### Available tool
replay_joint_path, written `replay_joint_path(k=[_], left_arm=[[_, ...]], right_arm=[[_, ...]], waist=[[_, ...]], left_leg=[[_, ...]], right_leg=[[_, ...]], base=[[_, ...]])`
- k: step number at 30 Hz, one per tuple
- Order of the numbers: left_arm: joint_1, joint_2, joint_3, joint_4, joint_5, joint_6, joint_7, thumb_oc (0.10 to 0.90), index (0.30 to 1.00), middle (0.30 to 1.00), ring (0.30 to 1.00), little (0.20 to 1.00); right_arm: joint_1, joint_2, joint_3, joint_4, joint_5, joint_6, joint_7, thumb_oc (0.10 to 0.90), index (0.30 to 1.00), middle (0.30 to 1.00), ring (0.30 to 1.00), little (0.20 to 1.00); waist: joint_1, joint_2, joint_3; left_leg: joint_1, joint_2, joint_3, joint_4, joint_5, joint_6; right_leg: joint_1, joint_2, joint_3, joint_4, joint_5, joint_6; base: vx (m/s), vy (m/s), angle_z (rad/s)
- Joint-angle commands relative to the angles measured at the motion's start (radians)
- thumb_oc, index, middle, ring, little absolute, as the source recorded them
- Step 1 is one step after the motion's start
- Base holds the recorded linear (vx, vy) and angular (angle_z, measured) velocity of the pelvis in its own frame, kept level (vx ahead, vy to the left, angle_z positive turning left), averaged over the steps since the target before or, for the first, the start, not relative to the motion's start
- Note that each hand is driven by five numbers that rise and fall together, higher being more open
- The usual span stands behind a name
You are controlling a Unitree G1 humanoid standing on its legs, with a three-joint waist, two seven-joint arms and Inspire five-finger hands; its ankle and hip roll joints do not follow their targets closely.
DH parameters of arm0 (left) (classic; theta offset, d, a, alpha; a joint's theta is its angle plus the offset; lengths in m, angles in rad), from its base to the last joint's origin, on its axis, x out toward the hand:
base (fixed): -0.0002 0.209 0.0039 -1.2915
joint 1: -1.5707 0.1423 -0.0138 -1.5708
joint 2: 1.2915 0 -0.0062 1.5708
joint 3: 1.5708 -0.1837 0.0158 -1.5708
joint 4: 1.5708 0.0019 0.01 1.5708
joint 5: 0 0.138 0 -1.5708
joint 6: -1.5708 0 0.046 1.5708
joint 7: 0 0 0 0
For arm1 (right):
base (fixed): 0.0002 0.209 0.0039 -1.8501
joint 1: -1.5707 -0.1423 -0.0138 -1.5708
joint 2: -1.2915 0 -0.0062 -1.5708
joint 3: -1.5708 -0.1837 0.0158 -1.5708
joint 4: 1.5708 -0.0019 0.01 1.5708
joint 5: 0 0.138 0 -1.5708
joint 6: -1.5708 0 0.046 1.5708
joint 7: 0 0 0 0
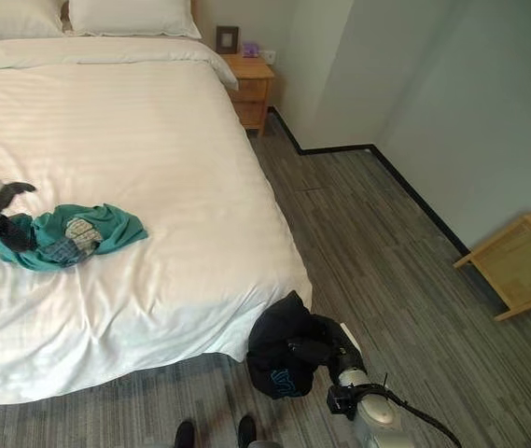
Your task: Pick up bed clothes into laundry basket.
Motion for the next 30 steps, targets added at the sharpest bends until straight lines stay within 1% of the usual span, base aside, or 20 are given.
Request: replay_joint_path(k=[1, 5, 7, 10, 11, 12, 14, 16, 17, 18, 20, 21, 22, 24, 25, 26, 27, 28, 29, 30], left_arm=[[-0.051, 0.006, 0.044, -0.015, 0.066, 0.011, 0.03, 0.8, 0.9, 0.9, 0.9, 0.9], [-0.057, -0.029, 0.017, 0.043, 0.121, 0.018, 0.028, 0.8, 0.9, 0.9, 0.9, 0.9], [-0.069, -0.048, 0.005, 0.102, 0.135, 0.017, 0.032, 0.8, 0.9, 0.9, 0.9, 0.9], [-0.119, -0.081, -0.045, 0.243, 0.185, 0.028, 0.029, 0.8, 0.9, 0.9, 0.9, 0.9], [-0.141, -0.09, -0.066, 0.322, 0.224, 0.032, 0.015, 0.8, 0.9, 0.9, 0.9, 0.9], [-0.142, -0.09, -0.067, 0.323, 0.224, 0.032, 0.015, 0.8, 0.9, 0.9, 0.9, 0.9], [-0.11, -0.094, -0.026, 0.43, 0.229, 0.044, 0.015, 0.8, 0.9, 0.9, 0.9, 0.9], [-0.072, -0.094, 0.002, 0.477, 0.249, 0.046, 0.012, 0.8, 0.9, 0.9, 0.9, 0.9], [-0.026, -0.102, 0.036, 0.483, 0.245, 0.044, 0.013, 0.585, 0.578, 0.578, 0.578, 0.578], [0.01, -0.102, 0.078, 0.469, 0.219, 0.041, 0.017, 0.4, 0.3, 0.3, 0.3, 0.3], [0.094, -0.11, 0.21, 0.443, 0.083, 0.034, 0.045, 0.4, 0.3, 0.3, 0.3, 0.3], [0.179, -0.123, 0.329, 0.401, -0.09, 0.019, 0.066, 0.4, 0.3, 0.3, 0.3, 0.3], [0.184, -0.124, 0.333, 0.398, -0.09, 0.019, 0.066, 0.4, 0.3, 0.3, 0.3, 0.3], [0.297, -0.134, 0.512, 0.281, -0.384, -0.027, 0.101, 0.4, 0.3, 0.3, 0.3, 0.3], [0.301, -0.135, 0.515, 0.279, -0.384, -0.026, 0.101, 0.4, 0.3, 0.3, 0.3, 0.3], [0.368, -0.145, 0.6, 0.198, -0.509, -0.048, 0.108, 0.4, 0.3, 0.3, 0.3, 0.3], [0.414, -0.163, 0.641, 0.16, -0.596, -0.062, 0.097, 0.4, 0.3, 0.3, 0.3, 0.3], [0.468, -0.185, 0.701, 0.055, -0.7, -0.083, 0.121, 0.4, 0.3, 0.3, 0.3, 0.3], [0.528, -0.195, 0.753, -0.062, -0.766, -0.109, 0.141, 0.4, 0.3, 0.3, 0.3, 0.3], [0.553, -0.205, 0.752, -0.101, -0.78, -0.116, 0.147, 0.4, 0.3, 0.3, 0.3, 0.3]], right_arm=[[-0.022, -0.056, -0.06, -0.145, -0.005, -0.081, 0.033, 0.4, 0.3, 0.3, 0.3, 0.3], [-0.027, -0.059, -0.047, -0.147, -0.005, -0.08, 0.039, 0.4, 0.3, 0.3, 0.3, 0.3], [-0.037, -0.07, -0.038, -0.151, -0.003, -0.082, 0.037, 0.4, 0.3, 0.3, 0.3, 0.3], [-0.072, -0.086, -0.016, -0.133, 0.003, -0.087, 0.031, 0.4, 0.3, 0.3, 0.3, 0.3], [-0.086, -0.089, -0.011, -0.128, 0.015, -0.089, 0.027, 0.4, 0.3, 0.3, 0.3, 0.3], [-0.086, -0.089, -0.011, -0.127, 0.015, -0.089, 0.027, 0.4, 0.3, 0.3, 0.3, 0.3], [-0.097, -0.086, 0.007, -0.127, 0.029, -0.091, 0.025, 0.4, 0.3, 0.3, 0.3, 0.3], [-0.095, -0.083, 0.017, -0.127, 0.031, -0.091, 0.022, 0.4, 0.3, 0.3, 0.3, 0.3], [-0.086, -0.08, 0.019, -0.131, 0.031, -0.091, 0.023, 0.4, 0.3, 0.3, 0.3, 0.3], [-0.077, -0.083, 0.019, -0.141, 0.03, -0.091, 0.023, 0.4, 0.3, 0.3, 0.3, 0.3], [-0.055, -0.079, 0.004, -0.144, 0.035, -0.093, 0.021, 0.4, 0.3, 0.3, 0.3, 0.3], [-0.038, -0.08, -0.02, -0.147, 0.032, -0.091, 0.019, 0.4, 0.3, 0.3, 0.3, 0.3], [-0.037, -0.082, -0.019, -0.147, 0.032, -0.091, 0.019, 0.4, 0.3, 0.3, 0.3, 0.3], [-0.034, -0.089, -0.065, -0.139, 0.019, -0.087, 0.013, 0.4, 0.3, 0.3, 0.3, 0.3], [-0.035, -0.09, -0.064, -0.139, 0.02, -0.087, 0.013, 0.4, 0.3, 0.3, 0.3, 0.3], [-0.044, -0.084, -0.089, -0.152, 0.022, -0.092, -0.001, 0.4, 0.3, 0.3, 0.3, 0.3], [-0.052, -0.077, -0.102, -0.151, 0.026, -0.096, -0.009, 0.4, 0.3, 0.3, 0.3, 0.3], [-0.06, -0.076, -0.138, -0.171, 0.025, -0.099, -0.02, 0.4, 0.3, 0.3, 0.3, 0.3], [-0.079, -0.075, -0.178, -0.182, 0.028, -0.106, -0.04, 0.4, 0.3, 0.3, 0.3, 0.3], [-0.095, -0.078, -0.186, -0.189, 0.024, -0.111, -0.052, 0.4, 0.3, 0.3, 0.3, 0.3]], waist=[[0.001, 0.015, -0.107], [-0.01, 0.001, -0.096], [-0.02, -0.014, -0.073], [-0.041, -0.048, -0.032], [-0.055, -0.075, -0.014], [-0.055, -0.075, -0.015], [-0.074, -0.106, 0.001], [-0.083, -0.124, 0.0], [-0.084, -0.129, -0.002], [-0.083, -0.128, -0.006], [-0.074, -0.121, -0.01], [-0.059, -0.104, -0.017], [-0.061, -0.103, -0.017], [-0.039, -0.062, -0.033], [-0.041, -0.061, -0.036], [-0.031, -0.045, -0.042], [-0.026, -0.032, -0.051], [-0.02, -0.02, -0.058], [-0.01, -0.007, -0.067], [-0.007, 0.002, -0.076]], left_leg=[[-0.031, 0.029, -0.043, -0.035, -0.024, -0.031], [-0.046, 0.037, -0.035, -0.042, -0.021, -0.034], [-0.066, 0.043, -0.029, -0.039, -0.016, -0.036], [-0.111, 0.057, -0.018, -0.029, -0.008, -0.039], [-0.137, 0.067, -0.013, -0.023, -0.002, -0.042], [-0.139, 0.067, -0.013, -0.023, -0.003, -0.042], [-0.161, 0.078, -0.003, -0.015, 0.003, -0.046], [-0.166, 0.085, 0.005, -0.015, 0.004, -0.049], [-0.162, 0.085, 0.011, -0.017, 0.002, -0.05], [-0.156, 0.085, 0.016, -0.02, 0.0, -0.05], [-0.146, 0.082, 0.014, -0.024, -0.004, -0.05], [-0.131, 0.077, 0.011, -0.03, -0.008, -0.049], [-0.129, 0.077, 0.01, -0.031, -0.008, -0.049], [-0.094, 0.064, -0.003, -0.042, -0.016, -0.047], [-0.097, 0.064, -0.004, -0.043, -0.012, -0.047], [-0.09, 0.058, -0.009, -0.046, -0.012, -0.046], [-0.085, 0.054, -0.012, -0.047, -0.012, -0.047], [-0.078, 0.05, -0.018, -0.049, -0.013, -0.046], [-0.075, 0.046, -0.027, -0.05, -0.013, -0.044], [-0.073, 0.045, -0.03, -0.05, -0.012, -0.044]], right_leg=[[0.007, -0.015, 0.006, 0.029, -0.076, 0.106], [-0.01, -0.009, 0.016, 0.02, -0.068, 0.11], [-0.032, -0.004, 0.025, 0.021, -0.061, 0.109], [-0.076, 0.009, 0.043, 0.021, -0.04, 0.11], [-0.1, 0.018, 0.055, 0.02, -0.025, 0.11], [-0.102, 0.018, 0.056, 0.02, -0.025, 0.11], [-0.125, 0.03, 0.073, 0.018, -0.008, 0.111], [-0.13, 0.036, 0.086, 0.013, -0.001, 0.112], [-0.13, 0.037, 0.094, 0.009, -0.001, 0.112], [-0.128, 0.038, 0.1, 0.006, -0.002, 0.112], [-0.12, 0.034, 0.101, 0.005, -0.01, 0.11], [-0.108, 0.029, 0.098, 0.005, -0.022, 0.106], [-0.107, 0.03, 0.097, 0.005, -0.023, 0.106], [-0.078, 0.02, 0.084, 0.009, -0.046, 0.1], [-0.081, 0.02, 0.084, 0.009, -0.044, 0.1], [-0.074, 0.017, 0.077, 0.014, -0.053, 0.098], [-0.071, 0.013, 0.073, 0.019, -0.058, 0.096], [-0.064, 0.011, 0.07, 0.022, -0.064, 0.094], [-0.061, 0.01, 0.066, 0.03, -0.072, 0.09], [-0.059, 0.008, 0.062, 0.035, -0.076, 0.088]], base=[[0.0, 0.0, 0.0], [-0.02, -0.004, -0.02], [-0.12, -0.026, -0.05], [-0.19, -0.067, -0.08], [-0.15, -0.07, -0.1], [-0.14, -0.069, -0.13], [-0.11, -0.05, -0.24], [-0.04, -0.024, -0.2], [0.01, 0.019, -0.18], [0.02, 0.037, -0.2], [0.05, 0.053, -0.32], [0.05, 0.051, -0.34], [0.1, 0.075, -0.17], [0.08, 0.062, 0.02], [0.04, 0.043, 0.07], [0.03, 0.034, 0.04], [0.05, 0.04, 0.07], [0.04, 0.021, 0.19], [0.03, 0.005, 0.19], [0.02, -0.014, 0.35]])
